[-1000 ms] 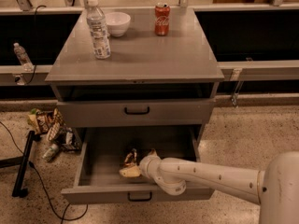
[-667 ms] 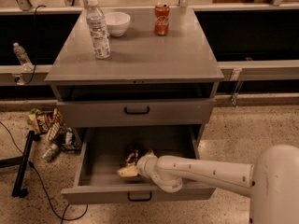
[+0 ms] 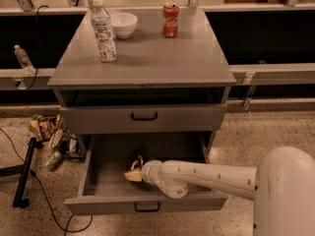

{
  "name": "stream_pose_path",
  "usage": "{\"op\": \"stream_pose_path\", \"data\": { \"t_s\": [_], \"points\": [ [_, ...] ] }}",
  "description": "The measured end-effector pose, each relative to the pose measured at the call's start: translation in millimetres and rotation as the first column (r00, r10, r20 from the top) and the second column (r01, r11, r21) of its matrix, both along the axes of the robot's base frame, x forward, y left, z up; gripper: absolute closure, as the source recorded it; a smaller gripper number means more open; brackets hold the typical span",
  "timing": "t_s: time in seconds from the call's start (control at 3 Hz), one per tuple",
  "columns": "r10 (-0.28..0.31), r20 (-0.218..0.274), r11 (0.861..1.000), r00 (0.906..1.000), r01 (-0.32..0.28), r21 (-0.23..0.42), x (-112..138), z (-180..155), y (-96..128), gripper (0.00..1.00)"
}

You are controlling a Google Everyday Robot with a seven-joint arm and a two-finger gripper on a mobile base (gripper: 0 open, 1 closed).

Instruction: Pick orange can from middle drawer and place on counter

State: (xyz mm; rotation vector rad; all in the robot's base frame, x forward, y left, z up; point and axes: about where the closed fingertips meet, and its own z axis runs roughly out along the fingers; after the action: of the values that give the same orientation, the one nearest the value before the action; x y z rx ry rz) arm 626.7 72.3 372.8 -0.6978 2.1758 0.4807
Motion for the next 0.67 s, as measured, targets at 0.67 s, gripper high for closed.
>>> {"op": "stream_pose_path", "data": {
  "t_s": [0.67],
  "points": [
    [0.035,0.013,0.999,0.9993,-0.035,0.005,8.6,-0.6,10.6,0.78]
  ]
}}
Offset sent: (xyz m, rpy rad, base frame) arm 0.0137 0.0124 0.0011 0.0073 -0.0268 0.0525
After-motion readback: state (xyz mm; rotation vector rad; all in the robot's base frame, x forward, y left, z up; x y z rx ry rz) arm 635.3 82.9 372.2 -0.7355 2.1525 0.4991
